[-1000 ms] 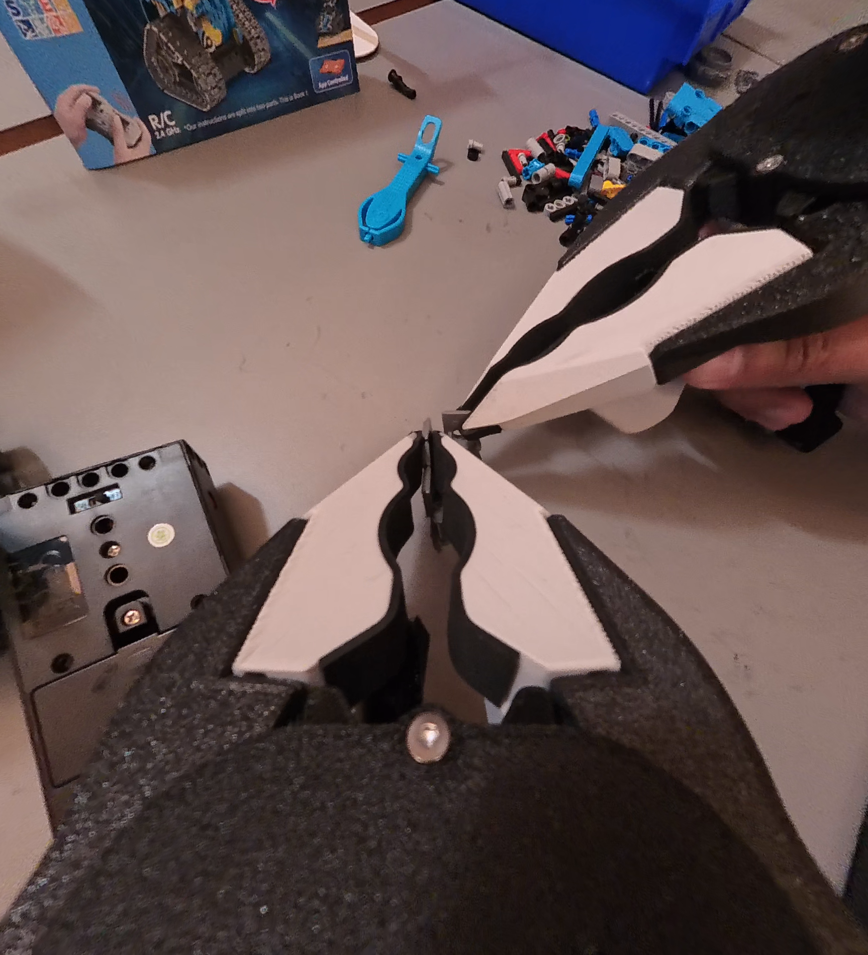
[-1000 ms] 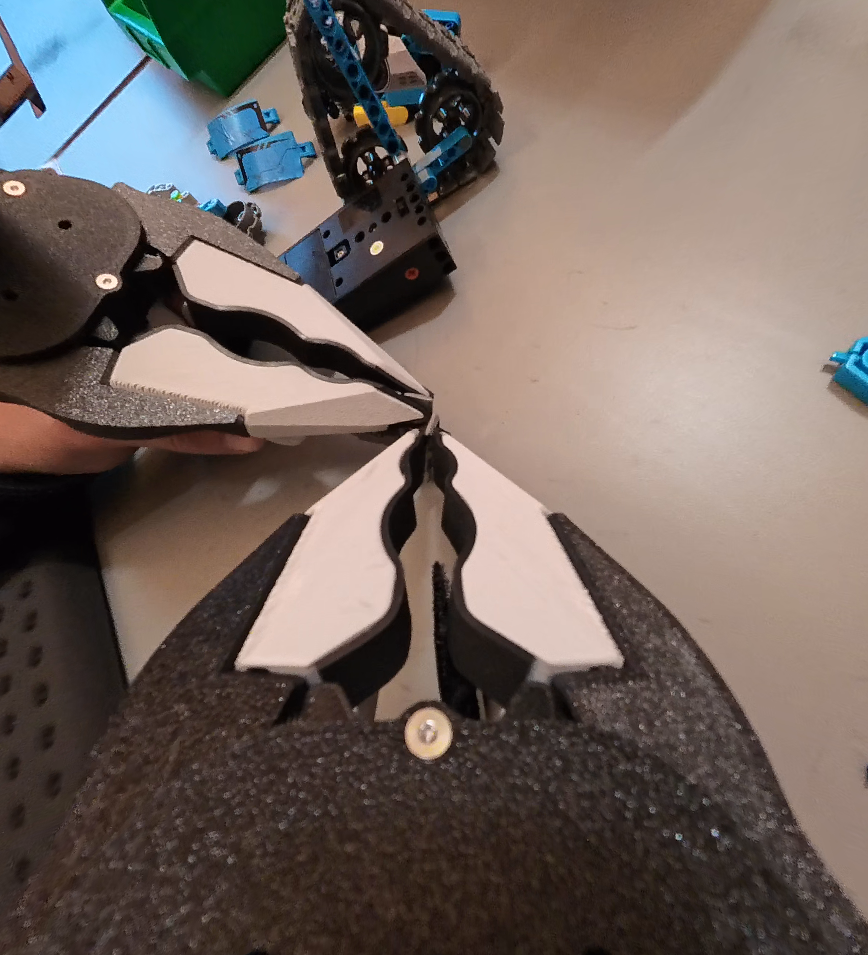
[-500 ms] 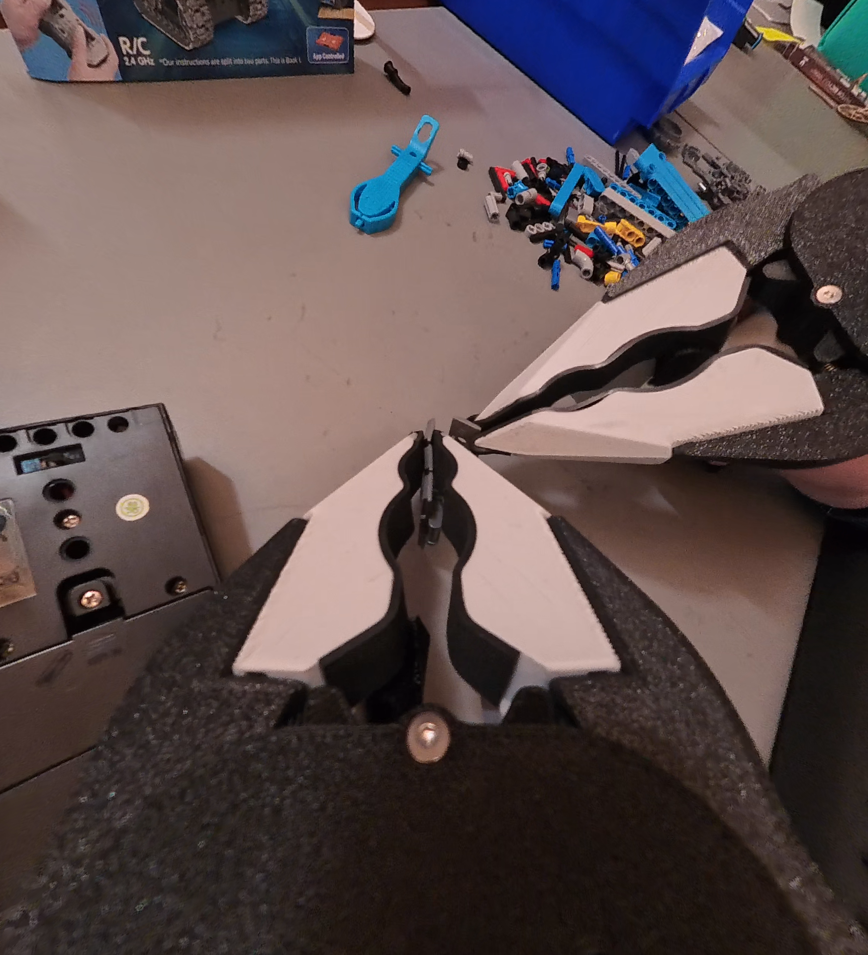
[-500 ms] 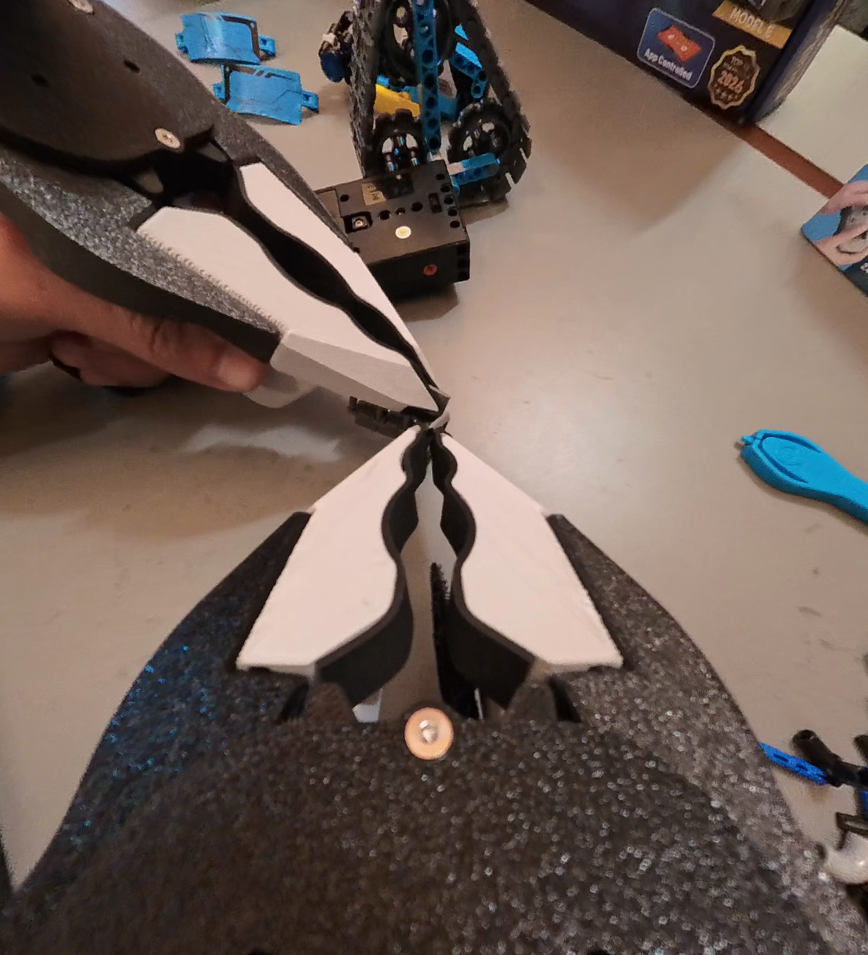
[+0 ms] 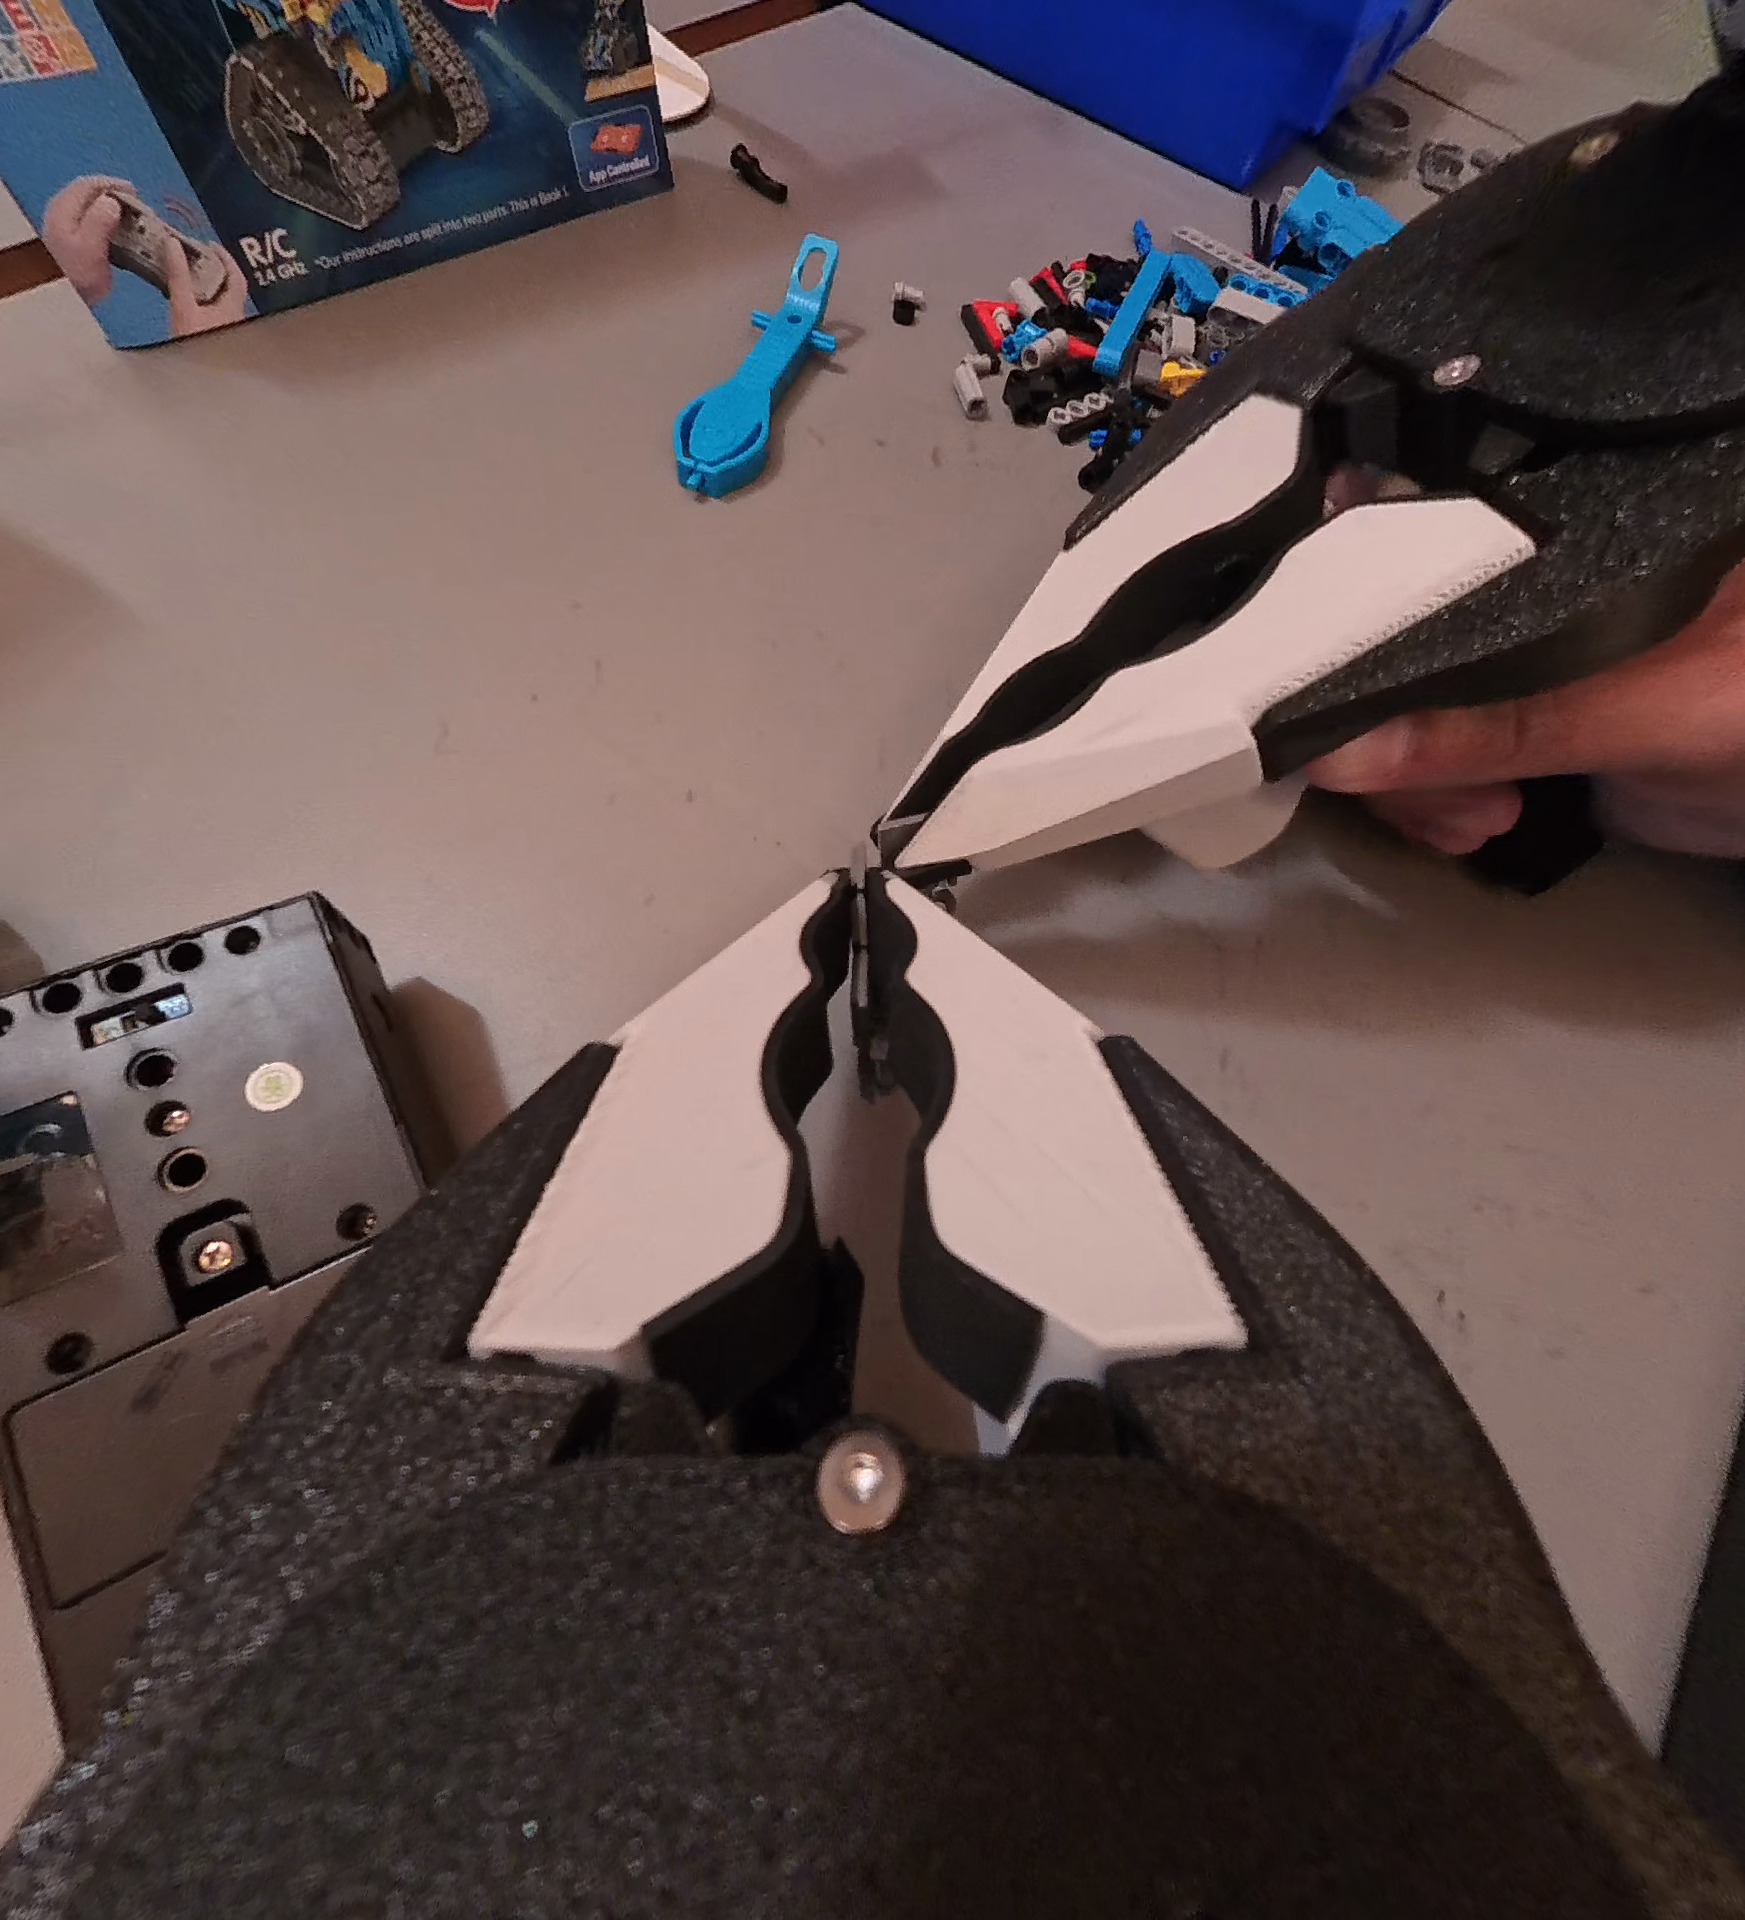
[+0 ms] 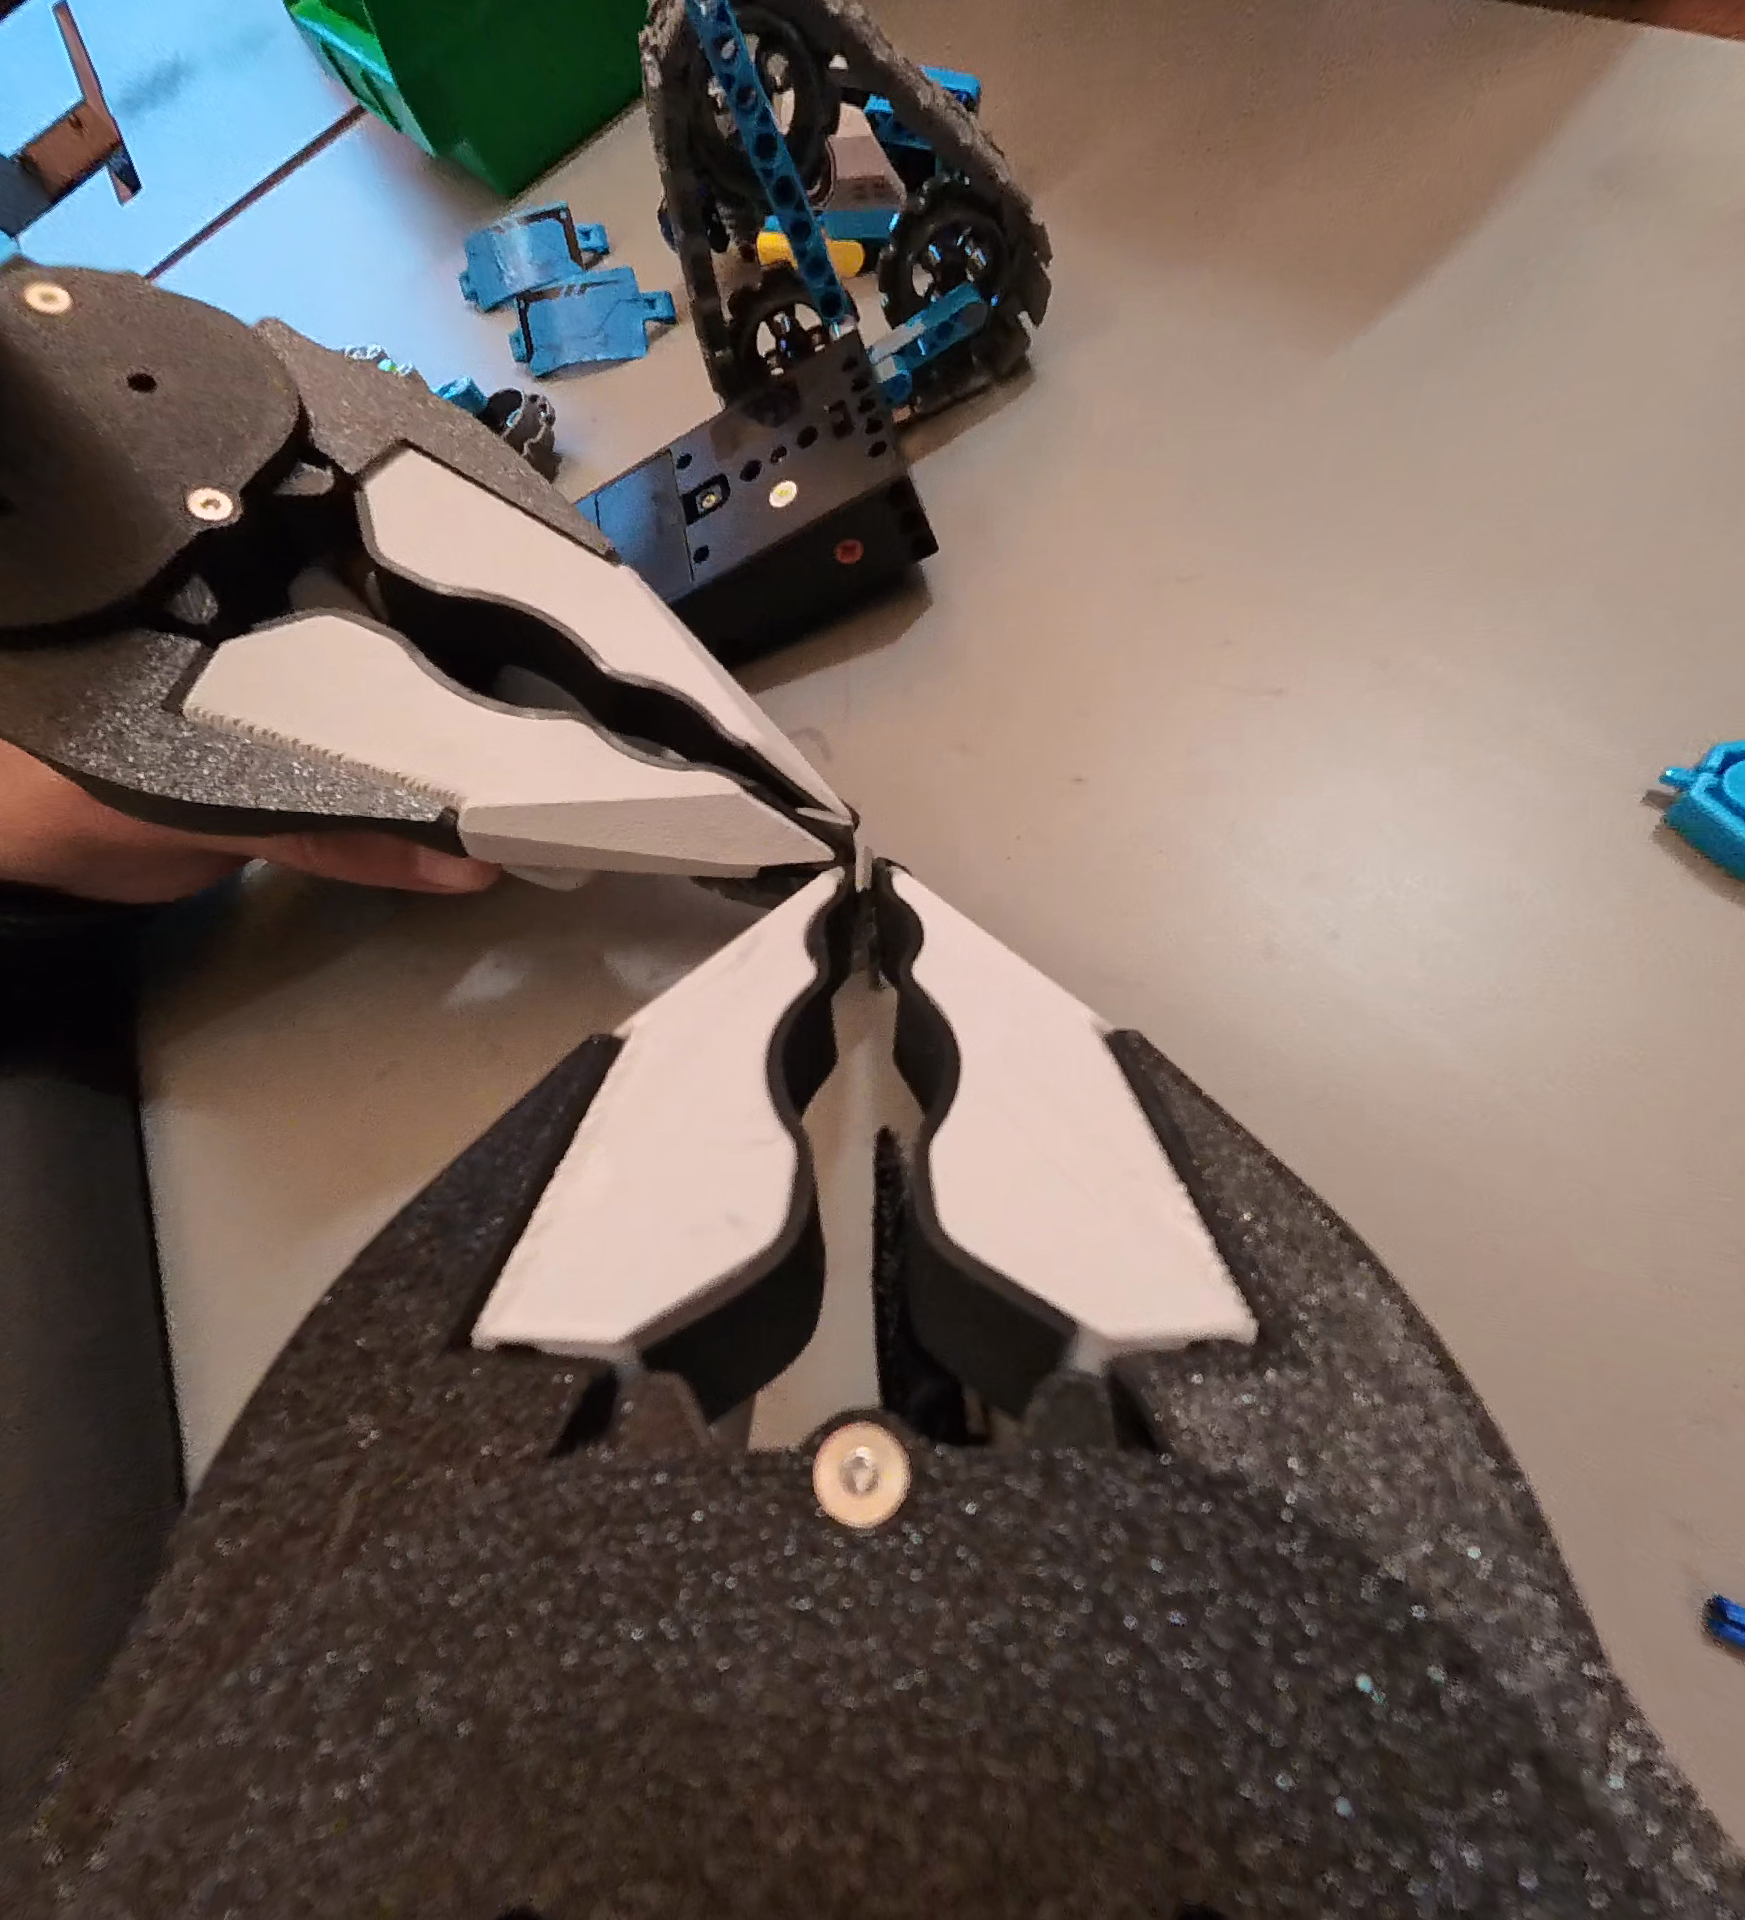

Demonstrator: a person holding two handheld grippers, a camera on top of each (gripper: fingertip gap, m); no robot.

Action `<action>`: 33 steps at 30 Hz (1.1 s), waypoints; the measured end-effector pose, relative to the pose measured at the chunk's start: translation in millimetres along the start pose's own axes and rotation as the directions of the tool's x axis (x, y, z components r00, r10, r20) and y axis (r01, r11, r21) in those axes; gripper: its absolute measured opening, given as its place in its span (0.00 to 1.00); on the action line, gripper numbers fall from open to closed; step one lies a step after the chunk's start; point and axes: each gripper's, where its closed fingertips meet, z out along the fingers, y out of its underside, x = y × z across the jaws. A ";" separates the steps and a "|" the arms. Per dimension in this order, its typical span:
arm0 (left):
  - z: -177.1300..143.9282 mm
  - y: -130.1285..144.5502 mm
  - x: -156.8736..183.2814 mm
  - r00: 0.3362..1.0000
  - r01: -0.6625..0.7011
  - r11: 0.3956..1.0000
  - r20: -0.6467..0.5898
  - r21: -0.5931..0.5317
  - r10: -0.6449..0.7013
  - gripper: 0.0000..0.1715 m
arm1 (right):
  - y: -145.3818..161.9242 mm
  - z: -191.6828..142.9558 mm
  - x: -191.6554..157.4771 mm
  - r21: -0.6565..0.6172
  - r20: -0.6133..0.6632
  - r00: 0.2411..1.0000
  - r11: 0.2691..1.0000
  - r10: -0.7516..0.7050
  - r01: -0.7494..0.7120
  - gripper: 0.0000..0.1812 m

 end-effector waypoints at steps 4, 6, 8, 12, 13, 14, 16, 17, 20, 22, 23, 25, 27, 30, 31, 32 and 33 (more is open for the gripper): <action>1.1 0.2 -1.4 0.998 0.057 0.998 -0.024 -0.001 -0.057 0.01 | -0.3 -1.7 0.9 -0.051 -0.120 0.970 0.977 -0.212 0.207 0.00; 2.5 0.0 0.5 0.990 0.128 0.992 -0.060 -0.003 -0.128 0.01 | 0.9 -5.7 0.8 -0.088 -0.239 0.917 0.948 -0.319 0.307 0.00; 3.7 -0.3 4.2 0.987 0.150 0.989 -0.059 0.000 -0.150 0.01 | 2.1 -10.7 0.3 -0.134 -0.311 0.856 0.910 -0.414 0.392 0.00; -6.1 -0.3 -40.8 0.972 0.221 0.974 0.077 0.039 -0.224 0.01 | 1.9 -27.4 -27.2 -0.077 -0.341 0.827 0.890 -0.446 0.449 0.00; -4.9 0.2 -33.5 0.983 0.167 0.986 0.072 0.029 -0.169 0.01 | 2.1 -32.0 -24.4 -0.048 -0.336 0.860 0.919 -0.383 0.391 0.00; -2.6 -0.4 -25.1 0.993 0.091 0.996 0.080 0.017 -0.092 0.01 | -2.0 -37.3 -24.7 0.034 -0.280 0.921 0.956 -0.270 0.290 0.00; 2.5 -1.9 -9.9 0.998 0.063 0.998 0.028 0.004 -0.063 0.01 | -10.1 -51.1 -23.9 0.151 -0.157 0.978 0.976 -0.136 0.159 0.00; 2.8 -2.3 -6.2 0.998 0.062 0.998 0.006 0.003 -0.062 0.01 | -7.7 -57.8 -20.8 0.156 -0.137 0.984 0.979 -0.114 0.135 0.00; 2.7 2.0 14.3 0.997 -0.043 0.999 -0.066 -0.021 0.041 0.01 | 0.5 -111.5 15.8 0.150 -0.293 0.950 0.976 -0.108 0.157 0.00; 4.5 0.8 34.0 0.987 -0.112 0.993 -0.119 -0.021 0.109 0.01 | 16.0 -176.1 67.0 0.114 -0.477 0.876 0.984 -0.066 0.136 0.00; 6.1 -1.9 47.8 0.978 -0.130 0.991 -0.166 -0.009 0.127 0.01 | 29.7 -212.2 94.8 0.086 -0.546 0.837 0.992 -0.026 0.087 0.00; 12.1 -4.6 67.8 0.965 -0.149 0.989 -0.219 -0.003 0.145 0.01 | 63.2 -280.9 146.3 0.049 -0.637 0.768 0.998 0.063 -0.041 0.01; 20.6 -2.0 79.9 0.955 -0.173 0.985 -0.250 -0.028 0.161 0.01 | 90.8 -320.9 175.0 0.043 -0.627 0.767 0.989 0.138 -0.142 0.01; 30.2 -8.1 93.7 0.947 -0.143 0.989 -0.297 -0.036 0.126 0.01 | 118.4 -337.1 198.0 -0.009 -0.599 0.785 0.979 0.160 -0.206 0.02; 32.8 -9.6 97.5 0.944 -0.120 0.992 -0.315 -0.045 0.100 0.01 | 125.0 -339.0 205.5 -0.024 -0.610 0.776 0.974 0.164 -0.225 0.04; 35.1 -9.7 100.5 0.941 -0.094 0.994 -0.332 -0.062 0.069 0.01 | 129.5 -340.6 212.0 -0.032 -0.620 0.766 0.970 0.171 -0.242 0.05; 37.0 -8.6 102.4 0.938 -0.066 0.994 -0.345 -0.084 0.033 0.01 | 130.5 -342.2 216.7 -0.027 -0.626 0.759 0.968 0.180 -0.251 0.06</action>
